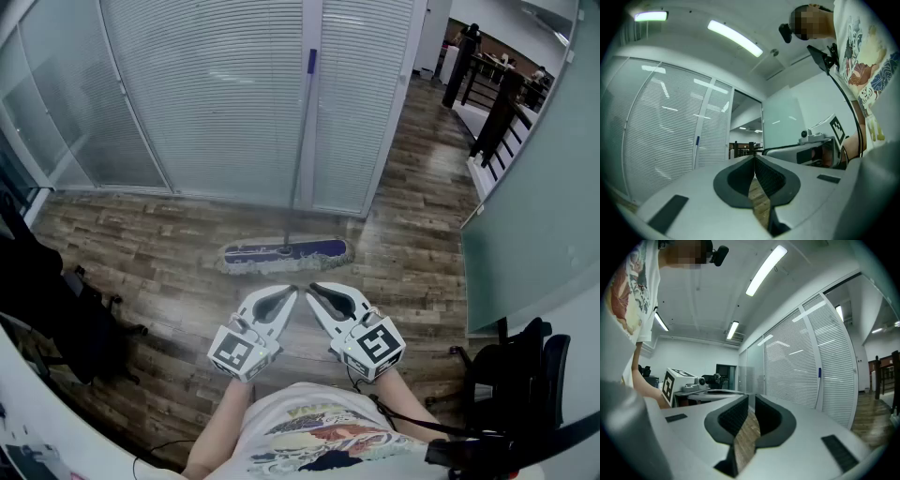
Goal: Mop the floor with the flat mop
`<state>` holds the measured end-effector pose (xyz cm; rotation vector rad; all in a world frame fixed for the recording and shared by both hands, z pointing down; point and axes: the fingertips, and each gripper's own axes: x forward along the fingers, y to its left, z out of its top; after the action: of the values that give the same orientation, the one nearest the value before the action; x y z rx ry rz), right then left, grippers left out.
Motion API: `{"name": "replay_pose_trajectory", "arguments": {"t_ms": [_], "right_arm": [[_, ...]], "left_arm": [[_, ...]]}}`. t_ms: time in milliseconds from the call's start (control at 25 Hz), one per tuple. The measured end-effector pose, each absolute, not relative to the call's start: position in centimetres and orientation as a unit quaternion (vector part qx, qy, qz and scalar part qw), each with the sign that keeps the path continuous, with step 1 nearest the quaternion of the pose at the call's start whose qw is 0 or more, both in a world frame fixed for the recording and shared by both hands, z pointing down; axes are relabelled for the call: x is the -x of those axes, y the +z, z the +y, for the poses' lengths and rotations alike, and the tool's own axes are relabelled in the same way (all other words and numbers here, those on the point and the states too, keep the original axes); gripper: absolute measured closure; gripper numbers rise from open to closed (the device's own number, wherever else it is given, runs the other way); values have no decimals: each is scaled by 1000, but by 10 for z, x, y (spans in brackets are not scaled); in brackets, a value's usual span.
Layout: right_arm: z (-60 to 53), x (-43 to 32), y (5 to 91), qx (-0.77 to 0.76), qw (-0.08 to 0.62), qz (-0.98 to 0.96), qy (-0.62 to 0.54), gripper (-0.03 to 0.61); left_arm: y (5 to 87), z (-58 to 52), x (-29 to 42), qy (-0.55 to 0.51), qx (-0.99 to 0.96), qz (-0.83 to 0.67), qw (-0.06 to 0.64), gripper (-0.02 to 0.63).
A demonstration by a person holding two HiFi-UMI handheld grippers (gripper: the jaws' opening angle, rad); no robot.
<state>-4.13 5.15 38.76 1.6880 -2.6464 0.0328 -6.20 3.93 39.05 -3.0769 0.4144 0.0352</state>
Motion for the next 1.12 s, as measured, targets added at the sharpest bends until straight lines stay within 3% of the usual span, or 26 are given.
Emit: {"name": "replay_pose_trajectory", "arguments": {"t_ms": [520, 1120], "right_arm": [[44, 52, 393, -535, -23, -843, 42, 522], [26, 69, 411, -535, 5, -843, 59, 522]], "left_arm": [[392, 40, 74, 24, 991, 128, 13, 600], [415, 30, 87, 27, 993, 115, -9, 600]]}}
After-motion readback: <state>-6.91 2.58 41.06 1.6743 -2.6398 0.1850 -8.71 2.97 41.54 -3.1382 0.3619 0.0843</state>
